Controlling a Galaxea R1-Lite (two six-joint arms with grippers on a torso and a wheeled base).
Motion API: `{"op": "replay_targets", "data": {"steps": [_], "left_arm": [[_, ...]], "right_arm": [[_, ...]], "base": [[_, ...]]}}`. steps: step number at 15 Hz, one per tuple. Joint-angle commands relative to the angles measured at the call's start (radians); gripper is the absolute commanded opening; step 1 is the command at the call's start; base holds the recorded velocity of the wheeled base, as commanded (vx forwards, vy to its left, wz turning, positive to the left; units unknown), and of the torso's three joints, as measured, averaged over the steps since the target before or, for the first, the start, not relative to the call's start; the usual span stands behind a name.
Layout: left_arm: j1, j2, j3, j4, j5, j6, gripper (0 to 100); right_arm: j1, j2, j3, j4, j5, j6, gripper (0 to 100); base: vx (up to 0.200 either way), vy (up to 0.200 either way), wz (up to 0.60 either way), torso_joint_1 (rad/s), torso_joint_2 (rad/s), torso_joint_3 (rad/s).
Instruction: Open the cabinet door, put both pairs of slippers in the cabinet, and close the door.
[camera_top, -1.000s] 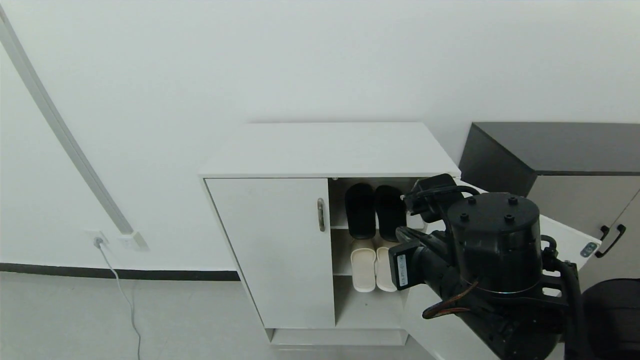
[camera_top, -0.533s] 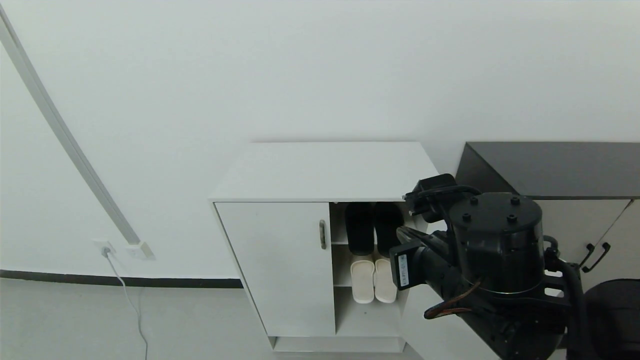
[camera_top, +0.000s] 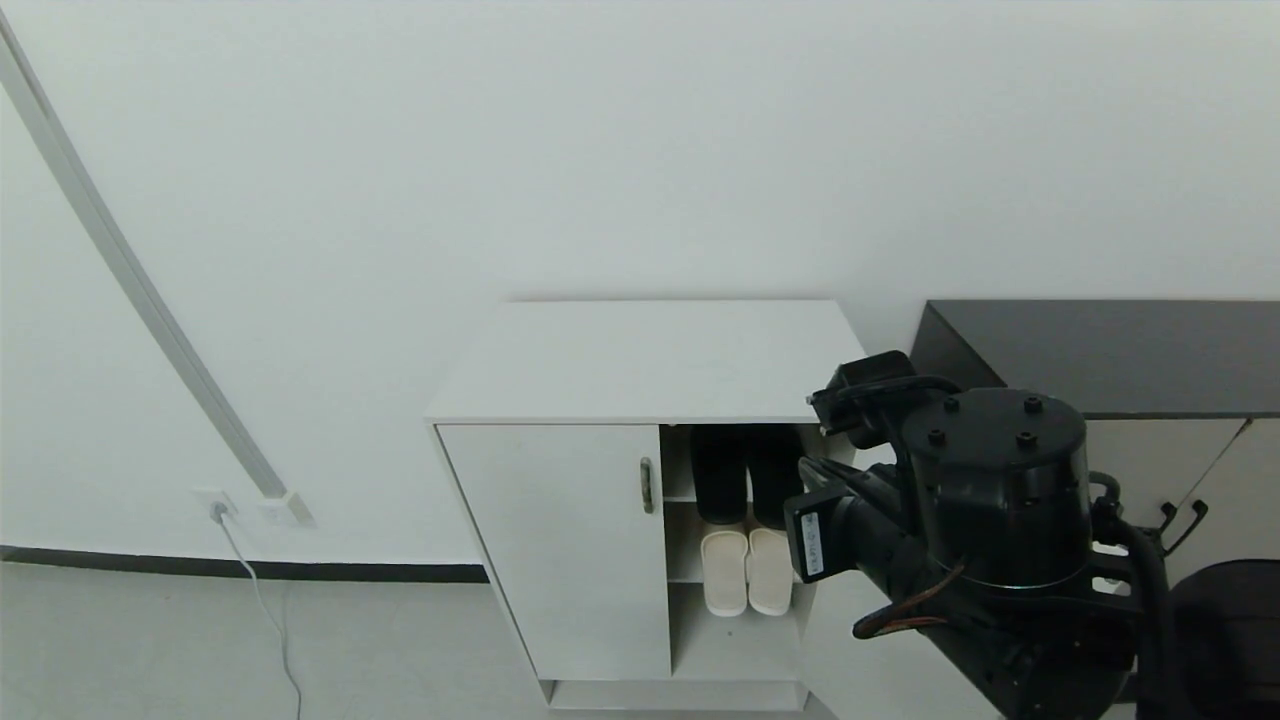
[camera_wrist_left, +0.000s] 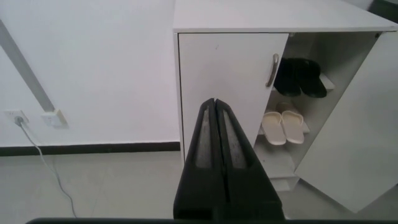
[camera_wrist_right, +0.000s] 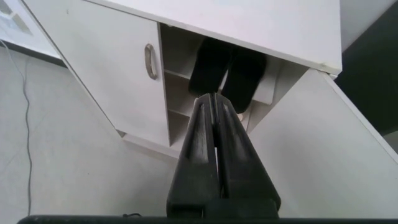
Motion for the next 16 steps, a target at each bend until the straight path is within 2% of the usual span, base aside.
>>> {"op": "replay_targets", "data": {"steps": [1,2,11,15,16], "left_arm": [[0.001,0.001,0.000,0.000,0.000,0.000,0],[0.001,0.001,0.000,0.000,0.000,0.000,0],[0.001,0.001,0.000,0.000,0.000,0.000,0],[0.001,0.001,0.000,0.000,0.000,-0.002,0],[0.001,0.001,0.000,0.000,-0.002,0.000,0]], "right_arm": [[0.000,-0.001,0.003,-0.001,0.000,0.000,0],[0.000,-0.001,0.003,0.000,0.000,0.000,0],[-0.029,0.000,0.003,-0.001,-0.003,-0.008,0],[-0.047,-0.003,0.001,-0.006,-0.003,-0.014,0],[-0.049,-0.003,0.003,-0.007,-0.003,-0.014,0]], "base": [[0.000,0.000,0.00,0.000,0.00,0.000],[0.000,0.000,0.00,0.000,0.00,0.000],[0.000,0.000,-0.60,0.002,0.00,0.000],[0.000,0.000,0.00,0.000,0.00,0.000],[-0.200,0.000,0.00,0.002,0.01,-0.002]]}}
